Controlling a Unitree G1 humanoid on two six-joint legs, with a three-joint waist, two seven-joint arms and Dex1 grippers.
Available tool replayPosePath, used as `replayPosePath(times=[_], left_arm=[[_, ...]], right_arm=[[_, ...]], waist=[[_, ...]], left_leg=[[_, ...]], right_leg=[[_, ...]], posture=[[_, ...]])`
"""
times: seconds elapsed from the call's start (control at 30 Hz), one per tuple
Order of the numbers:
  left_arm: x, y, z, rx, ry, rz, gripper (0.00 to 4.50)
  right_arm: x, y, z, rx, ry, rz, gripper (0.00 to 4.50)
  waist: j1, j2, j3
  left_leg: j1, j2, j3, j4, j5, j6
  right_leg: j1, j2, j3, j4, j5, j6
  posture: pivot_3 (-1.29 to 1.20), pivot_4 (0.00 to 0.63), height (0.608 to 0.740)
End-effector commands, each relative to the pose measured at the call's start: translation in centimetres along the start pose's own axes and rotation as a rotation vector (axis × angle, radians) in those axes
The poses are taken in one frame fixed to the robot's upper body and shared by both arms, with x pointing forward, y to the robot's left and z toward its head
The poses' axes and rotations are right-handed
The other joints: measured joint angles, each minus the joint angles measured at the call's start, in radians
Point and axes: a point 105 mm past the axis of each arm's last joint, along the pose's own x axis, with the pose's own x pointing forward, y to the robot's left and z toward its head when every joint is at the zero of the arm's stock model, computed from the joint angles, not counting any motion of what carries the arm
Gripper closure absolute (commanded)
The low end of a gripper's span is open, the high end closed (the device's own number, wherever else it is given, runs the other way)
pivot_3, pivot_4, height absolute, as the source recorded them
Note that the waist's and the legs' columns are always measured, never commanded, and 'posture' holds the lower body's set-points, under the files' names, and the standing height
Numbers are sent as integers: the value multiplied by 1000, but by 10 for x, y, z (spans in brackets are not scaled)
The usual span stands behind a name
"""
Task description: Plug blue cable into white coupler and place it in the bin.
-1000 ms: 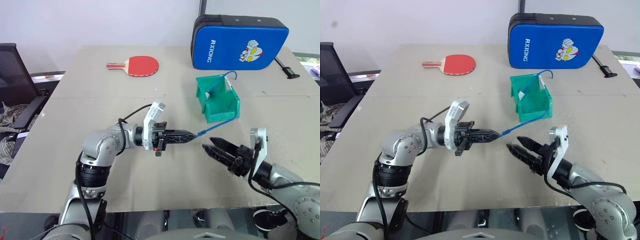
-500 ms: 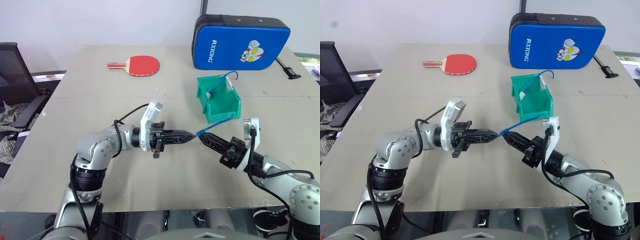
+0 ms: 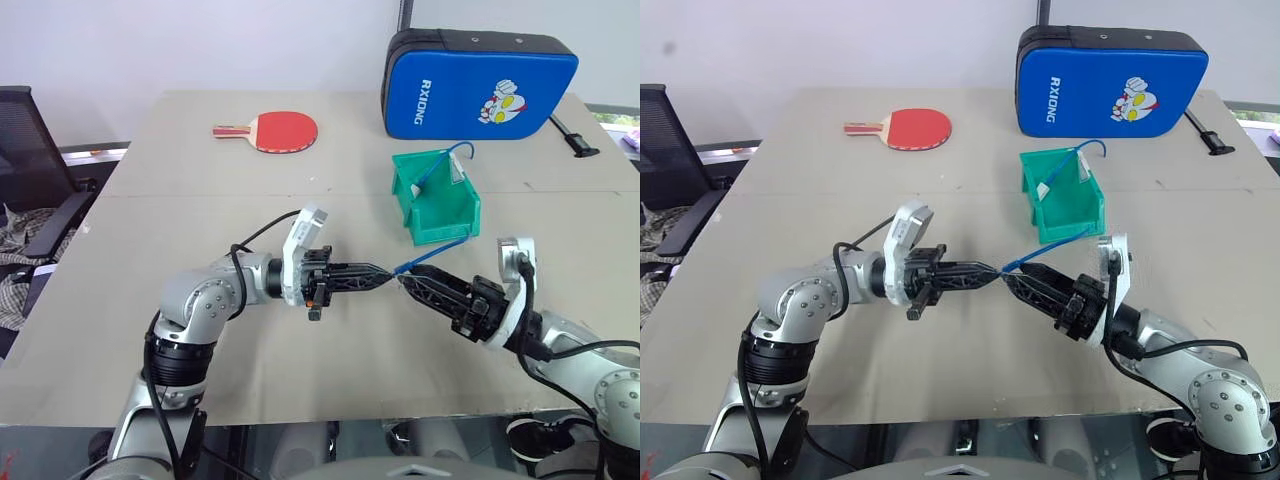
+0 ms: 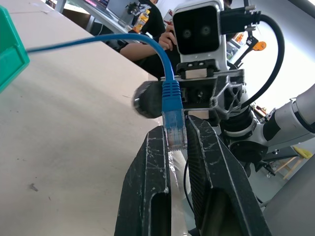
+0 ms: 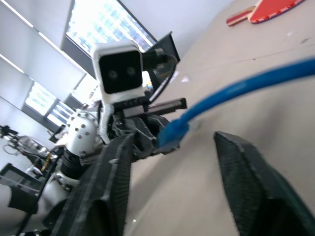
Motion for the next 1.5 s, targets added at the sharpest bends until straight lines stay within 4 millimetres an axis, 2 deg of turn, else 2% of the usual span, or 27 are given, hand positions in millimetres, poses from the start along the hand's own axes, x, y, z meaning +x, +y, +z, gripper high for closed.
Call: replayPosePath(times=[0.03, 0.17, 0.27, 0.37, 0.57, 0.63, 0.67, 0.83, 0.9, 0.97, 1.1, 1.27, 1.37, 1.5], left_arm=[[2, -6, 1, 28, -1, -18, 4500], [4, -7, 0, 33, 1, -23, 4500], [6, -8, 0, 39, -1, -29, 4500], [7, -8, 0, 46, 0, -33, 4500], [8, -10, 0, 54, -9, -33, 4500], [8, -10, 0, 59, -9, -27, 3513], [7, -9, 1, 62, -12, -20, 3172], [-8, 4, 5, 140, -43, 155, 774], [-24, 6, 1, 185, -27, 248, 34], [-44, 12, 1, 234, -30, 375, 34], [-103, 29, 10, 348, -47, 679, 34], [-173, 46, 7, 444, -10, 967, 34], [-191, 46, -5, 422, -2, 1002, 34], [-192, 45, -17, 375, 17, 971, 34]], right_arm=[[3, 13, 5, -15, -16, 65, 2200], [5, 14, 3, -4, 4, 82, 2200], [8, 14, -1, 7, 31, 92, 3088], [10, 14, -4, 11, 52, 104, 4465], [11, 14, -5, 6, 68, 110, 4465], [11, 13, -4, 2, 63, 107, 4500], [11, 13, -3, 0, 59, 106, 4500], [11, 7, 7, -25, 19, 85, 4500], [10, 3, 11, -46, 3, 64, 4500], [8, -1, 15, -58, -13, 47, 4500], [8, -8, 18, -72, -28, 26, 4500], [11, -12, 14, -86, -6, 26, 4500], [12, -13, 12, -96, 10, 28, 4500], [13, -15, 10, -106, 21, 18, 4500]], waist=[[0, 0, 0], [0, 0, 0], [0, 0, 0], [0, 0, 0], [0, 0, 0], [0, 0, 0], [0, 0, 0], [0, 0, 0], [-4, 0, 0], [-6, 0, 0], [0, 0, 0], [2, 0, 0], [2, 0, 0], [3, 0, 0]], left_leg=[[0, 0, 0, 0, 0, 0], [0, 0, 0, 0, 0, 0], [0, 0, 0, 0, 0, 0], [0, 0, 1, 0, 0, 0], [0, 0, 0, 0, 0, 0], [0, 0, 0, 0, 0, 0], [0, 0, 0, 0, 0, 0], [0, 0, 0, 0, 0, 0], [0, 0, 0, 0, 0, 0], [0, 1, 1, -1, 0, 0], [0, 1, 0, -1, 0, 0], [0, 1, 1, -1, 0, 0], [-1, 1, 2, -1, 0, 0], [-2, 1, 1, -1, 0, 0]], right_leg=[[0, 0, 0, 0, 0, 0], [0, 0, 0, 0, 0, 0], [0, 0, 0, 0, 0, 0], [0, 0, 1, 0, 0, 0], [0, 0, 0, 0, 0, 0], [0, 0, 0, 0, 0, 0], [0, 0, 0, 0, 0, 0], [0, 0, 1, 0, 0, 0], [0, 0, 0, 0, 0, 0], [-1, 0, 2, 0, 0, 0], [-1, 0, 0, 0, 0, 0], [-1, -1, 0, 0, 0, 0], [-1, -2, 0, -1, 0, 0], [-2, -4, -2, -2, 0, -1]], posture=[[0, 150, 731], [0, 150, 731], [0, 150, 731], [0, 150, 731], [0, 150, 731], [0, 150, 731], [0, 150, 731], [0, 150, 731], [0, 150, 731], [0, 150, 731], [0, 150, 731], [0, 150, 731], [0, 150, 731], [0, 150, 731]])
